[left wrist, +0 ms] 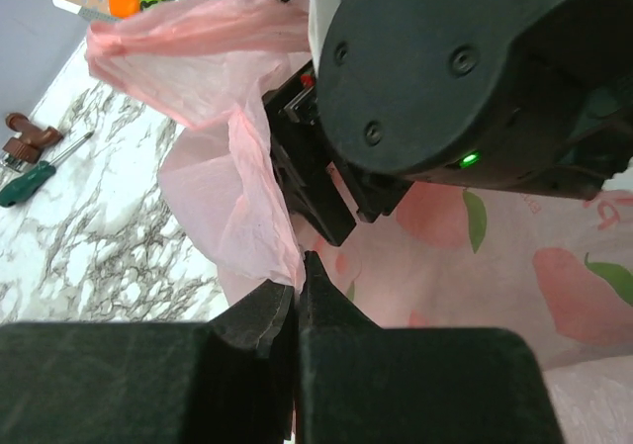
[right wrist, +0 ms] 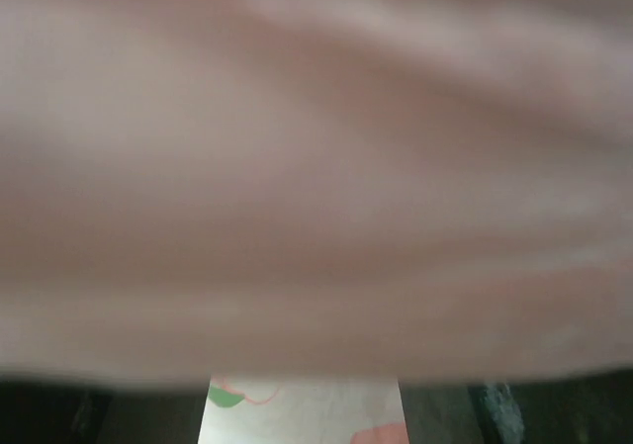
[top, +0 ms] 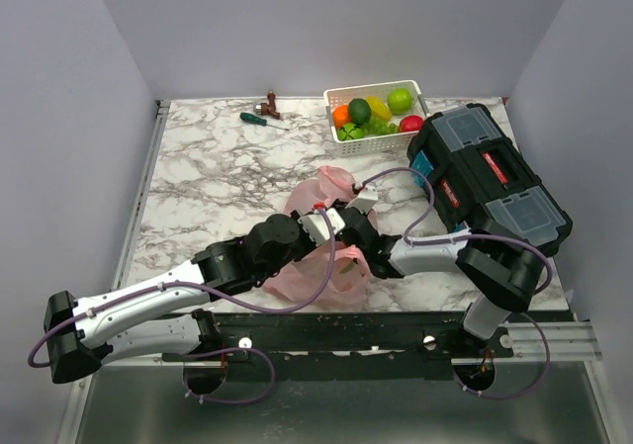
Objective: Take the fake fruits out of the plastic bag
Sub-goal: Take out the fake fruit from the plastic bag.
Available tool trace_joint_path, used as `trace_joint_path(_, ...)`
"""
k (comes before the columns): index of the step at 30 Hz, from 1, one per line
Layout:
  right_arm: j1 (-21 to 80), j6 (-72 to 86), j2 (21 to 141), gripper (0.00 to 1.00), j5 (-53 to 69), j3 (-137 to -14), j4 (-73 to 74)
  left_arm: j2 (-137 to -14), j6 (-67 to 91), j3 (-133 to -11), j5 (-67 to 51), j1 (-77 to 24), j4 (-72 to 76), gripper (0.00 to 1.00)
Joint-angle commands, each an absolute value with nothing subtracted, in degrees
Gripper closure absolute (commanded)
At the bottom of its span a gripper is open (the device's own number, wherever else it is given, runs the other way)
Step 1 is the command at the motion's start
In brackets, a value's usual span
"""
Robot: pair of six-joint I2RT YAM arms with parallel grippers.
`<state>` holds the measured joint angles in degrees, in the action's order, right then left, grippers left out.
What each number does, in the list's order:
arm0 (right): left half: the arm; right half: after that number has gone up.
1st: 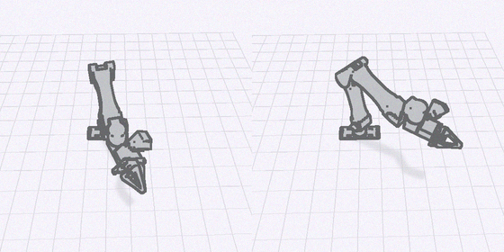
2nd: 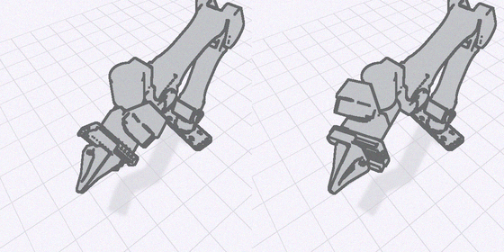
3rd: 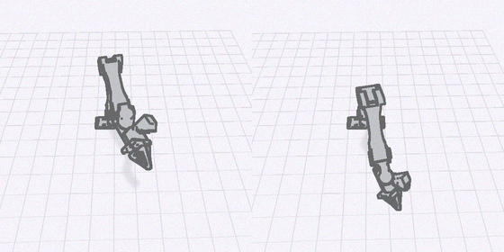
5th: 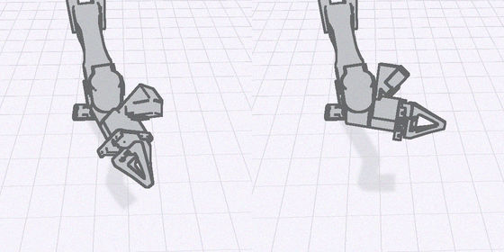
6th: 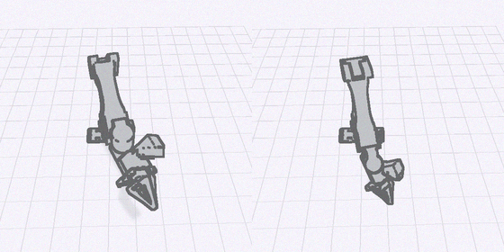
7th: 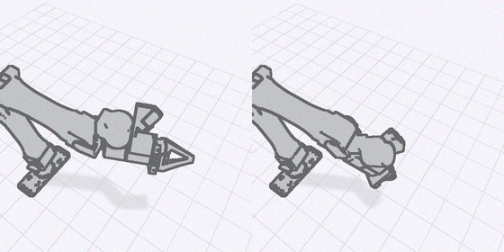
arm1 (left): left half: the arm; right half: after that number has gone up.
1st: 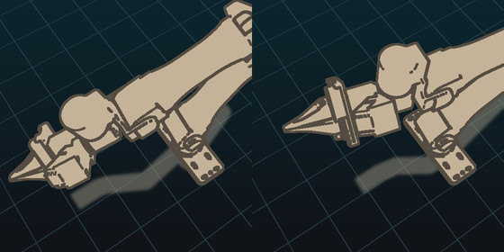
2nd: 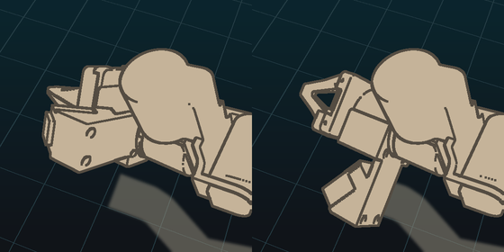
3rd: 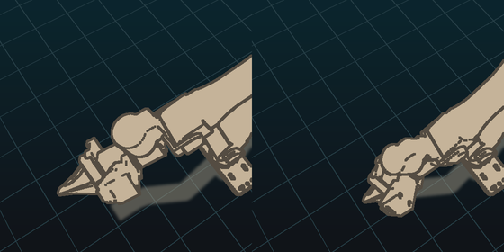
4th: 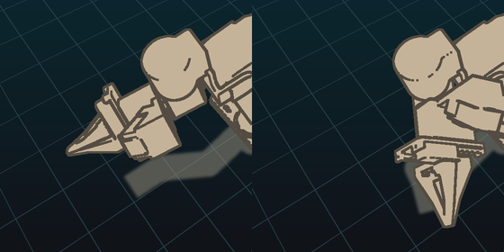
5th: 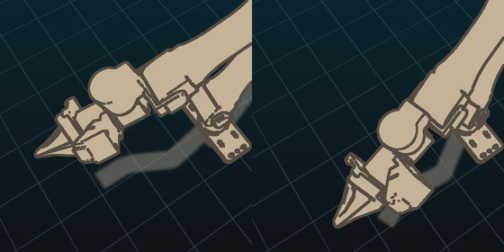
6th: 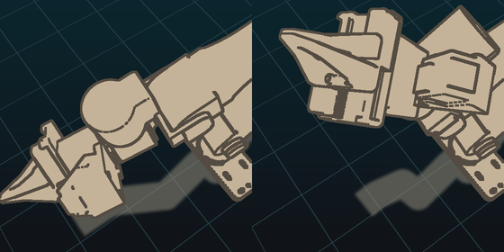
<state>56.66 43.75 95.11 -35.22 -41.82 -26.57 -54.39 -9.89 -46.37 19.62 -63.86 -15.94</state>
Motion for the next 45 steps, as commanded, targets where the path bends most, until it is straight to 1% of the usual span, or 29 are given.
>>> trace_joint_path(1, 55.0, 45.0, 100.7, 0.3, -35.2, -45.3, -30.6, -55.1, -10.1, -46.7, 18.0, -64.5, -15.4, 1.0)
trace_joint_path(3, 54.8, 44.1, 103.5, 0.21, -35.8, -46.9, -31.7, -55.3, -10.1, -46.7, 17.8, -64.7, -15.5, 1.0)
trace_joint_path(4, 54.7, 43.6, 105.3, 0.14, -36.2, -47.7, -32.2, -55.4, -10.0, -46.8, 17.8, -64.7, -15.5, 1.0)
trace_joint_path(6, 54.3, 43.5, 108.6, 0.08, -36.9, -49.9, -31.6, -55.5, -10.0, -46.8, 17.7, -64.9, -15.6, 1.0)
trace_joint_path(9, 53.8, 45.2, 112.5, 0.07, -38.9, -53.0, -29.0, -55.5, -10.1, -46.8, 17.9, -65.2, -15.6, 1.0)
trace_joint_path(13, 53.8, 46.3, 116.6, 0.12, -42.6, -56.1, -25.2, -55.2, -10.3, -46.7, 18.4, -65.4, -15.6, 1.0)
trace_joint_path(15, 53.8, 46.7, 118.0, 0.17, -43.4, -57.1, -23.9, -55.0, -10.4, -46.6, 18.5, -65.5, -15.5, 1.0)
trace_joint_path(16, 53.6, 46.8, 118.3, 0.25, -43.1, -57.0, -23.9, -54.9, -10.4, -46.5, 18.6, -65.4, -15.5, 1.0)
trace_joint_path(17, 53.4, 46.8, 118.6, 0.36, -42.6, -56.9, -24.1, -54.8, -10.4, -46.5, 18.6, -65.4, -15.4, 1.0)
trace_joint_path(18, 53.3, 46.7, 118.7, 0.44, -42.3, -56.8, -24.3, -54.7, -10.4, -46.5, 18.6, -65.5, -15.3, 1.0)
trace_joint_path(22, 53.1, 44.5, 116.9, 0.54, -40.0, -56.1, -25.4, -54.8, -10.4, -46.4, 18.8, -65.6, -15.3, 1.0)
trace_joint_path(23, 53.1, 43.0, 116.0, 0.55, -38.3, -55.7, -26.5, -54.8, -10.4, -46.5, 18.8, -65.7, -15.5, 1.0)
trace_joint_path(27, 53.0, 36.5, 110.5, 0.7, -31.9, -55.0, -28.2, -55.1, -10.5, -46.5, 19.1, -65.7, -15.4, 1.0)
trace_joint_path(29, 53.0, 34.8, 106.7, 0.8, -30.5, -53.3, -28.4, -55.2, -10.5, -46.5, 19.2, -65.7, -15.5, 1.0)
trace_joint_path(32, 53.0, 33.7, 101.1, 0.89, -29.6, -50.3, -28.1, -55.4, -10.8, -46.4, 19.6, -65.7, -15.4, 1.0)
trace_joint_path(36, 53.0, 32.8, 93.9, 0.99, -26.2, -46.2, -26.6, -55.5, -11.1, -46.3, 20.6, -65.7, -15.2, 1.0)
trace_joint_path(37, 53.0, 33.0, 91.8, 0.99, -25.6, -45.1, -26.0, -55.5, -11.1, -46.2, 20.9, -65.7, -15.2, 1.0)
trace_joint_path(45, 53.0, 33.9, 81.5, 1.0, -18.9, -40.8, -19.4, -55.5, -11.8, -45.7, 22.7, -65.7, -14.5, 1.0)
